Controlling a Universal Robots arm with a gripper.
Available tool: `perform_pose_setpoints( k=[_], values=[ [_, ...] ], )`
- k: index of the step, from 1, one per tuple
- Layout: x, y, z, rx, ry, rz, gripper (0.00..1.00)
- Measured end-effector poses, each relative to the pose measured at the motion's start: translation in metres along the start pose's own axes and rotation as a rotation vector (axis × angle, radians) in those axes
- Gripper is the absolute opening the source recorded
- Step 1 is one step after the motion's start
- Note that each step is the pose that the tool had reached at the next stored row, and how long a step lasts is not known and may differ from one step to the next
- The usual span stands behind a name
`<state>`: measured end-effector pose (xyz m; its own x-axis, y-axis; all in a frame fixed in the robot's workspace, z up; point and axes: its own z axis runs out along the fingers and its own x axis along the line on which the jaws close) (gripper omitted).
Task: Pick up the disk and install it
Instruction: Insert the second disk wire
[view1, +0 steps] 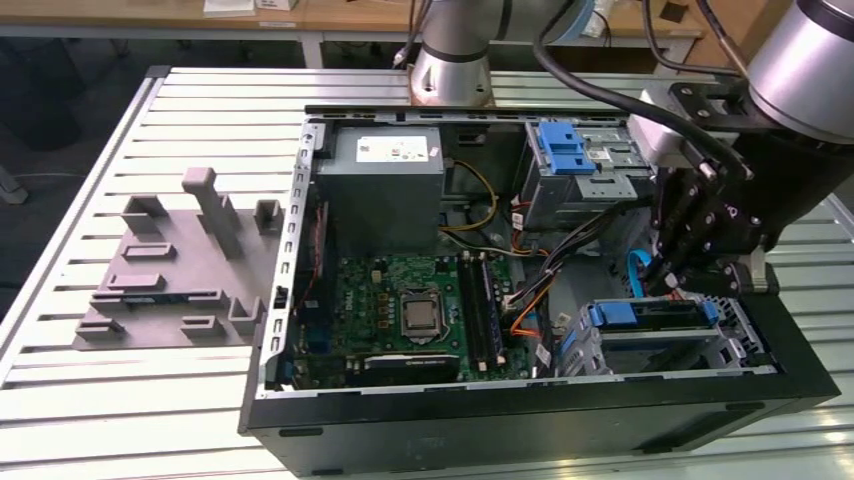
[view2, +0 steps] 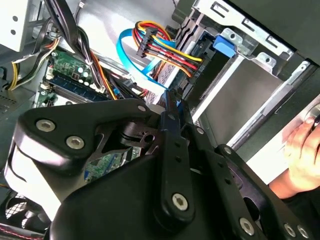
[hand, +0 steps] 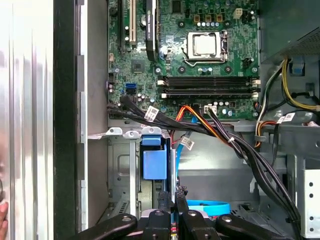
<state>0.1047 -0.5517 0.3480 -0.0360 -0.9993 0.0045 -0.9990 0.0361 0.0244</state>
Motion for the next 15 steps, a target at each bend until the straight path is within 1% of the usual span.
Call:
perform_pose_setpoints(
  k=[3, 10, 15],
  values=[
    [0.0001, 0.0, 0.0012, 0.0, -0.0003, 0.0, 0.16],
    [0.004, -0.0003, 0.0063, 0.0, -0.0002, 0.0, 0.16],
    [0.0041, -0.001, 0.007, 0.0, 0.0, 0.0, 0.16]
  ],
)
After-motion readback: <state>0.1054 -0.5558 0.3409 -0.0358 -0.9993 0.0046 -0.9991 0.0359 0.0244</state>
